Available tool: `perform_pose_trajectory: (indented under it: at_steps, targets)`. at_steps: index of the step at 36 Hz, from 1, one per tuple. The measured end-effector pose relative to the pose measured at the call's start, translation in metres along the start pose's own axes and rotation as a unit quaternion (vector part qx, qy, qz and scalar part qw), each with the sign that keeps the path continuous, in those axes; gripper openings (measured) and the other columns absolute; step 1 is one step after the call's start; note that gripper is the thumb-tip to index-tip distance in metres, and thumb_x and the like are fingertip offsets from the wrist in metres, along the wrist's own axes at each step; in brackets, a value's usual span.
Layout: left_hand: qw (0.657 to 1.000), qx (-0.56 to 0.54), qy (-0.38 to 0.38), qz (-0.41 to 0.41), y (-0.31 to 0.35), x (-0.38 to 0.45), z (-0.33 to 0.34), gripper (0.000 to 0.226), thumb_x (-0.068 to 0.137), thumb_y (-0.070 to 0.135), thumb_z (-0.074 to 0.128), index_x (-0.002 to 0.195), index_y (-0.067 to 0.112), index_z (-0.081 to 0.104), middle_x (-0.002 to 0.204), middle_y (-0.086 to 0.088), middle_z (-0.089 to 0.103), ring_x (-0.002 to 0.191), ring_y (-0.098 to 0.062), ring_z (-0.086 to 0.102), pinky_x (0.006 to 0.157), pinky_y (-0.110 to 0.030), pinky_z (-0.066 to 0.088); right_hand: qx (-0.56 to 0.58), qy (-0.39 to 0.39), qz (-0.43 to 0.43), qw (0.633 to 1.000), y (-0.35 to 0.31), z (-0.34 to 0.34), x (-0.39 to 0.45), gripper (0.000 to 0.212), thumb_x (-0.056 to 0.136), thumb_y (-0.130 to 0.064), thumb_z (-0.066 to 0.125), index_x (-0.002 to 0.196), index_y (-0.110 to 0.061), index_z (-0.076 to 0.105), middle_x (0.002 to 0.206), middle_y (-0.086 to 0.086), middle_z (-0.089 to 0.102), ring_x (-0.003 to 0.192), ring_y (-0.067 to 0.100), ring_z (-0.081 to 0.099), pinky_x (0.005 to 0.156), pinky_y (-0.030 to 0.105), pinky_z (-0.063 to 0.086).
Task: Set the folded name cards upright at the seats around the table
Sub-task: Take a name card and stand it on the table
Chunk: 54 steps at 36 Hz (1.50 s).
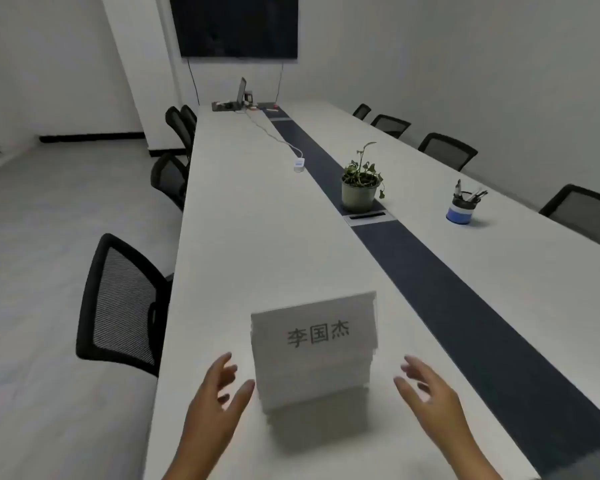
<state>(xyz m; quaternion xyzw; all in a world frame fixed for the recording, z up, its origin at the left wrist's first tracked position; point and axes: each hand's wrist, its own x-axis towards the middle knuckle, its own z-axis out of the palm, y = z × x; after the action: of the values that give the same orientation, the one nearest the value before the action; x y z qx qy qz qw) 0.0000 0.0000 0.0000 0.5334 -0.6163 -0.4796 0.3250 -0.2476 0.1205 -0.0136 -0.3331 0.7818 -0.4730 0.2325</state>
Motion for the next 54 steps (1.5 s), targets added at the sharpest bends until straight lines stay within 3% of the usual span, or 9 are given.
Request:
perform_pose_trajectory:
  at_steps: [2,6,11,23,30,34,39,45,54]
  targets:
    - [0.999,0.031,-0.009,-0.013,0.003,0.018,0.013,0.062,0.082,0.025,0.060,0.135,0.024,0.029,0.134,-0.012,0.045,0.126,-0.024,0.041,0.100,-0.035,0.036,-0.016,-0.032,0.013,0.999,-0.013,0.009,0.029,0.053,0.081,-0.025,0.062,0.130,-0.019,0.041,0.124,0.007,0.053,0.116,0.021,0.050,0.097,0.034,0.038]
    - [0.996,0.065,-0.044,-0.049,-0.003,0.036,0.035,0.069,0.084,0.036,0.055,0.140,0.031,0.015,0.142,-0.012,0.040,0.129,-0.026,0.038,0.102,-0.039,0.034,-0.025,-0.109,0.057,0.992,-0.025,0.029,0.070,0.073,0.081,-0.039,0.060,0.140,-0.027,0.021,0.129,0.009,0.050,0.117,0.025,0.049,0.094,0.037,0.040]
    - [0.995,0.039,-0.049,-0.076,-0.019,0.047,0.042,0.063,0.085,0.037,0.052,0.139,0.038,0.020,0.119,-0.010,0.062,0.111,-0.023,0.056,0.090,-0.031,0.041,0.018,-0.119,0.043,0.992,-0.020,0.043,0.082,0.029,0.080,-0.032,0.062,0.105,-0.035,0.047,0.105,-0.002,0.060,0.091,0.013,0.056,0.079,0.028,0.044]
    - [0.995,0.026,-0.081,-0.058,-0.025,0.058,0.037,0.062,0.084,0.033,0.056,0.135,0.043,0.024,0.092,-0.001,0.065,0.089,-0.013,0.060,0.075,-0.027,0.041,0.083,-0.122,0.105,0.983,-0.010,0.053,0.089,0.033,0.078,-0.037,0.063,0.104,-0.019,0.054,0.101,0.002,0.062,0.092,0.017,0.059,0.067,0.019,0.046]
    - [0.994,0.001,-0.097,-0.054,-0.027,0.059,0.033,0.071,0.068,0.047,0.056,0.132,0.049,0.025,0.093,0.002,0.068,0.089,-0.005,0.060,0.070,-0.024,0.043,0.111,-0.102,0.113,0.982,-0.007,0.056,0.073,0.034,0.076,-0.029,0.068,0.106,-0.020,0.055,0.102,0.000,0.063,0.094,0.015,0.060,0.074,0.022,0.049]
    - [0.994,0.000,-0.105,-0.036,-0.029,0.059,0.030,0.067,0.071,0.039,0.060,0.132,0.044,0.032,0.087,0.002,0.068,0.085,-0.009,0.062,0.068,-0.024,0.043,0.120,-0.081,0.106,0.984,-0.003,0.053,0.057,0.034,0.074,-0.024,0.071,0.103,-0.026,0.054,0.099,-0.006,0.063,0.094,0.013,0.060,0.076,0.023,0.050]
    - [0.993,0.008,-0.117,-0.014,-0.015,0.044,0.048,0.056,0.074,0.036,0.064,0.119,0.055,0.036,0.086,-0.003,0.067,0.085,-0.014,0.062,0.067,-0.024,0.042,0.154,-0.042,0.112,0.981,0.007,0.026,0.039,0.029,0.074,-0.019,0.070,0.099,-0.024,0.057,0.096,-0.008,0.065,0.091,0.008,0.061,0.070,0.017,0.051]
    - [0.991,0.013,-0.135,0.014,0.016,0.029,0.107,0.060,0.081,0.021,0.063,0.110,0.062,0.030,0.083,0.006,0.065,0.079,0.001,0.059,0.063,-0.014,0.040,0.165,0.012,0.096,0.982,0.024,-0.040,0.048,0.025,0.073,-0.015,0.071,0.094,-0.022,0.060,0.090,-0.007,0.066,0.084,0.007,0.062,0.061,0.015,0.051]
    - [0.995,0.003,-0.097,-0.014,0.047,0.011,0.249,0.063,0.079,0.021,0.064,0.131,0.041,0.034,0.082,0.005,0.066,0.082,-0.007,0.061,0.066,-0.016,0.041,0.142,-0.053,0.083,0.985,0.082,-0.157,0.123,0.024,0.073,-0.020,0.070,0.088,-0.029,0.055,0.095,-0.003,0.064,0.091,0.012,0.059,0.069,0.023,0.050]
